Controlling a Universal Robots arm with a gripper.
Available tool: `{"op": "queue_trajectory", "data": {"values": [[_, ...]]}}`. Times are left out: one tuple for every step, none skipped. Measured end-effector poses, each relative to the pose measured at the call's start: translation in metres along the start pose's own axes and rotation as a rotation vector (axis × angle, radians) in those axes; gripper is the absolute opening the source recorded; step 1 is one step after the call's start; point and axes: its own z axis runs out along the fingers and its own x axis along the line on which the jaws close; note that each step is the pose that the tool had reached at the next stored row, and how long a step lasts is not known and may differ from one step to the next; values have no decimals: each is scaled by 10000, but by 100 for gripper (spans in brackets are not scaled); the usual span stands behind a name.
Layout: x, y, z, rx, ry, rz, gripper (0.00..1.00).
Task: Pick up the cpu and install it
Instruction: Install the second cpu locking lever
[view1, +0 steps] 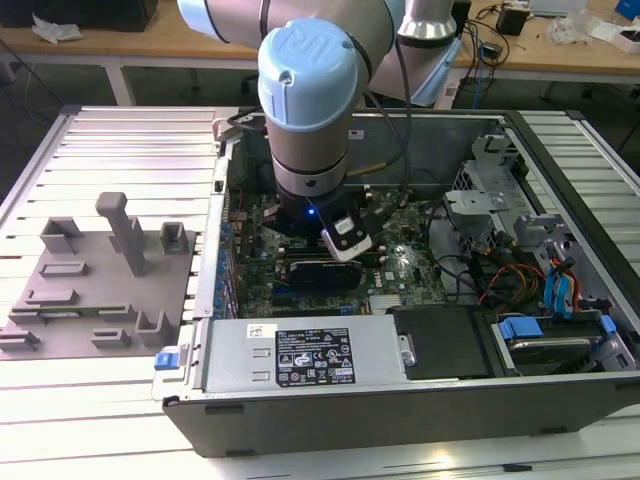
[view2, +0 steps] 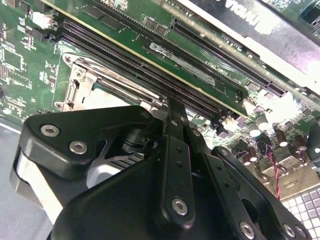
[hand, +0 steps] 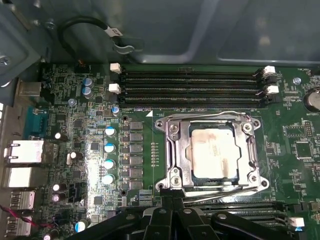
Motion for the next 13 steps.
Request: {"op": "queue_trajectory", "data": {"values": [[4, -1, 3, -8, -8, 18, 11], [11, -2, 6, -28, -18, 39, 11], [19, -3, 9, -55, -28, 58, 11], [28, -4, 14, -89, -40, 81, 11], [36, -5, 19, -110, -50, 99, 11], [42, -6, 23, -127, -58, 114, 11], [47, -8, 25, -147, -64, 132, 11], [51, -8, 27, -179, -73, 150, 11], [54, -9, 29, -245, -87, 181, 11], [55, -9, 31, -288, -95, 202, 11], [56, -10, 32, -330, -101, 222, 11], [57, -11, 39, -394, -116, 266, 11], [60, -16, 56, -446, -139, 345, 11]]}}
